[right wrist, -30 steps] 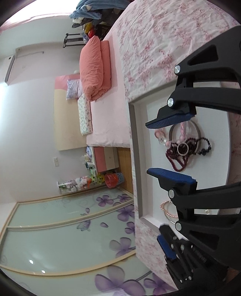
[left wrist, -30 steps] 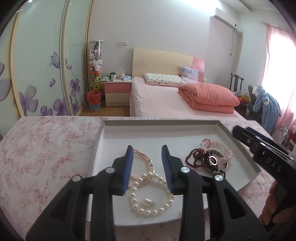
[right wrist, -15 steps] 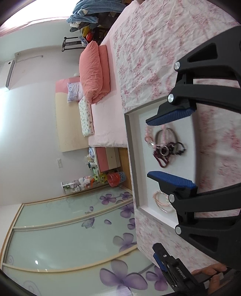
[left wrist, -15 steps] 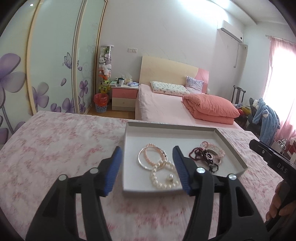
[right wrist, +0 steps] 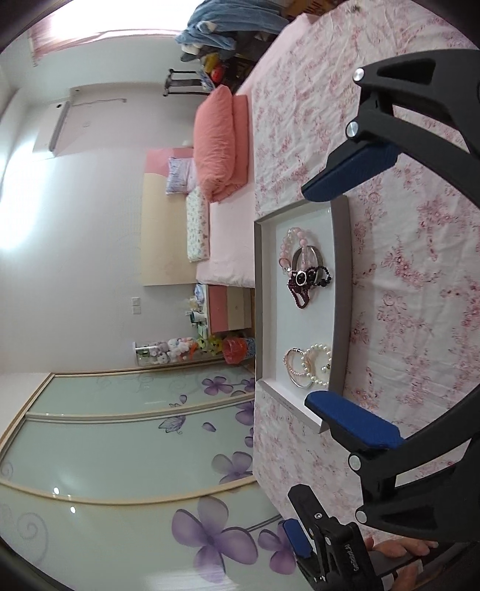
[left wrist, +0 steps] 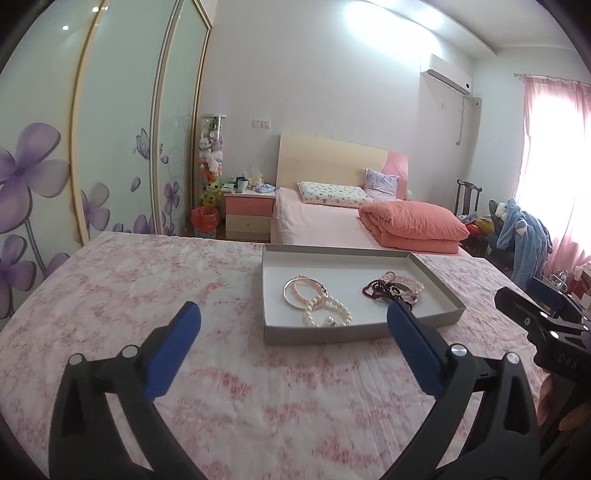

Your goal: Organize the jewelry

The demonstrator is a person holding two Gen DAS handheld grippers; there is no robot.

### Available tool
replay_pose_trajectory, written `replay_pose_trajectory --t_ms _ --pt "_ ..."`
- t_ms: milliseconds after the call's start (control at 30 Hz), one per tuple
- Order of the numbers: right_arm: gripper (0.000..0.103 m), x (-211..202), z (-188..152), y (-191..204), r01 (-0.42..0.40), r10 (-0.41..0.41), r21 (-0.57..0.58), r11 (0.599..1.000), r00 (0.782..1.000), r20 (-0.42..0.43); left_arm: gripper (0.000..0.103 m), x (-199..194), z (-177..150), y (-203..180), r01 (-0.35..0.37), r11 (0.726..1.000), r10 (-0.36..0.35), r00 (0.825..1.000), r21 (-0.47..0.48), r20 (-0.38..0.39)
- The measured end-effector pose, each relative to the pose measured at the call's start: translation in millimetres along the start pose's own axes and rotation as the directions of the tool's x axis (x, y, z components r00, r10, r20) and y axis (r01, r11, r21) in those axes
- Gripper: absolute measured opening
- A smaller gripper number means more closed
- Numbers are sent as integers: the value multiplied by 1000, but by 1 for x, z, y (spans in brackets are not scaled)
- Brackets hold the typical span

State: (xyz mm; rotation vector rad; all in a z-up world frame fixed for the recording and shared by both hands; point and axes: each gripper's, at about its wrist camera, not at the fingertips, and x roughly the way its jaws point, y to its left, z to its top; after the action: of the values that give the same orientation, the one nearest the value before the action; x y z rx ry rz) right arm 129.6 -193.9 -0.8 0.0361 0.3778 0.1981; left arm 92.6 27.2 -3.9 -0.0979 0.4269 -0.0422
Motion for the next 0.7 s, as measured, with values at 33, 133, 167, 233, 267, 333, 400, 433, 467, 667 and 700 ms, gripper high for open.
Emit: replay_pose_trajectory --t_ms 33,133,167,233,267,333,400,433,467,667,700 --pt "101 -4 -1 1 0 0 -2 1000 1000 1 99 -5 -2 0 -7 1000 7 1000 -1 5" --pt "101 -15 -6 0 -2 2 16 1000 1000 13 99 -17 -8 -2 -35 999 35 999 7 26" --pt "101 -17 -6 0 -5 5 20 1000 1000 15 99 -21 -9 -3 -46 999 45 998 14 33" --pt "101 -23 -8 0 -8 8 27 1000 1000 21 99 -27 -11 -6 -64 998 63 997 29 46" --pt "101 -26 -8 0 -9 8 27 1000 1000 23 99 -30 -11 -8 -67 997 65 997 36 52" --pt "101 -31 -11 1 -5 5 24 1000 1000 30 99 -35 -13 -11 -70 996 67 996 47 61" --pt "101 -35 -14 2 -5 5 19 1000 999 36 99 -39 -15 -12 -70 996 66 996 54 61" --pt "101 -37 -15 3 -5 5 16 1000 999 39 99 -41 -16 -13 -70 996 67 996 56 60" --pt "101 -38 -16 4 -5 5 13 1000 999 40 99 -41 -17 -14 -69 996 65 996 58 59" --pt "101 -44 -22 3 0 -1 4 1000 999 53 99 -45 -22 -18 -69 996 66 996 56 61" --pt "101 -45 -23 3 -1 1 6 1000 999 52 99 -45 -22 -17 -69 996 65 996 58 60"
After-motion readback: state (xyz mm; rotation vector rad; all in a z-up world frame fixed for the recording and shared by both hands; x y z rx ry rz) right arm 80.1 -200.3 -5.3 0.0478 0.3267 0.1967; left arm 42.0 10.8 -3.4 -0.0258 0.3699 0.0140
